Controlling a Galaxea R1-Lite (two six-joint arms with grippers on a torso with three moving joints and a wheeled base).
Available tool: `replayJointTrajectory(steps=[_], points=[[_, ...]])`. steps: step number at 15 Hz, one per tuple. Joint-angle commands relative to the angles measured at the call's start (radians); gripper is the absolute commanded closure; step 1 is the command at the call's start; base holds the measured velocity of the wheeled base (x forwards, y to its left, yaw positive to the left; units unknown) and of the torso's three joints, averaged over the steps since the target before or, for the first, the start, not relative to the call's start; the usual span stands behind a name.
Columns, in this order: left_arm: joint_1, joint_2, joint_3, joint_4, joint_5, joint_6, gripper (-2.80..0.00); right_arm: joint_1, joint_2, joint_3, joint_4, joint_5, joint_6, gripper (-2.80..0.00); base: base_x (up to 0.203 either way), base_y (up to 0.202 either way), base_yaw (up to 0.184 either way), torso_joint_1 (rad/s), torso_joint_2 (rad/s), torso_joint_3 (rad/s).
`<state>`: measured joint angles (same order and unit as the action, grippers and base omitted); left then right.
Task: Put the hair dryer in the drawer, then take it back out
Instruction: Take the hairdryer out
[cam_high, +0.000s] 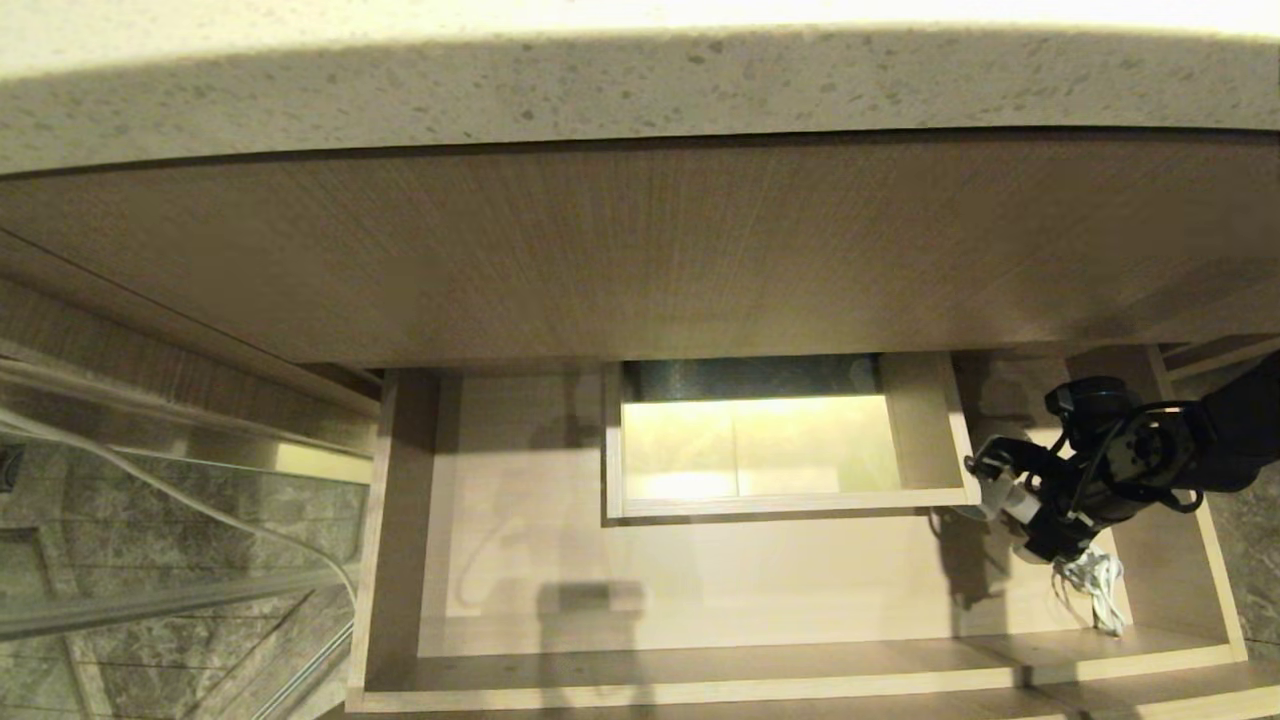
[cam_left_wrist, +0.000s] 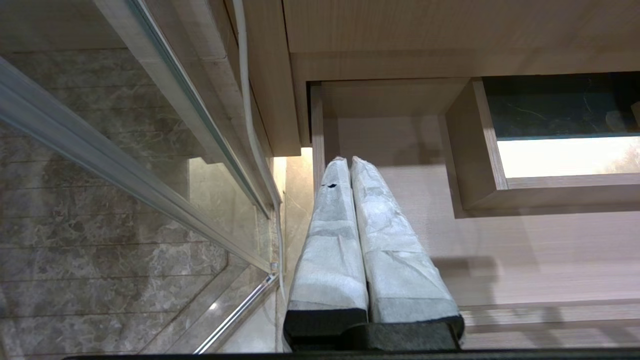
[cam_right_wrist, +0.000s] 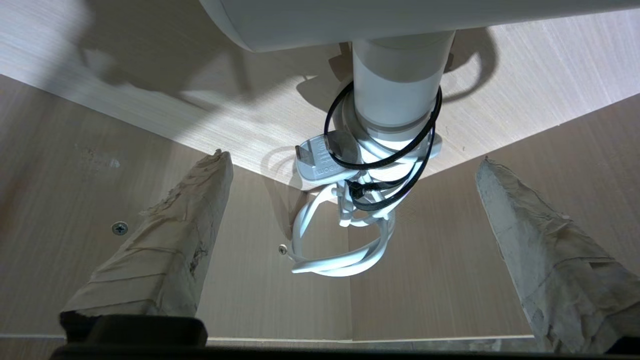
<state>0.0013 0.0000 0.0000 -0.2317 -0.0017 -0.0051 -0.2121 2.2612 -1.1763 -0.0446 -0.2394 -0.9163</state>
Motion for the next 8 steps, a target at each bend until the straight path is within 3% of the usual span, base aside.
replayJointTrajectory(steps=[1,8], points=[[0.0,0.0,0.04,-0.001,0.0,-0.001,0.0,-0.014,-0.04,0.075,0.0,-0.006,-0.043,-2.8,0.0,0.0,0.0,0.0,0.0,0.0],[0.0,0.0,0.04,-0.001,0.0,-0.001,0.0,-0.044,-0.13,0.13,0.002,0.007,-0.075,-2.8,0.0,0.0,0.0,0.0,0.0,-0.001]])
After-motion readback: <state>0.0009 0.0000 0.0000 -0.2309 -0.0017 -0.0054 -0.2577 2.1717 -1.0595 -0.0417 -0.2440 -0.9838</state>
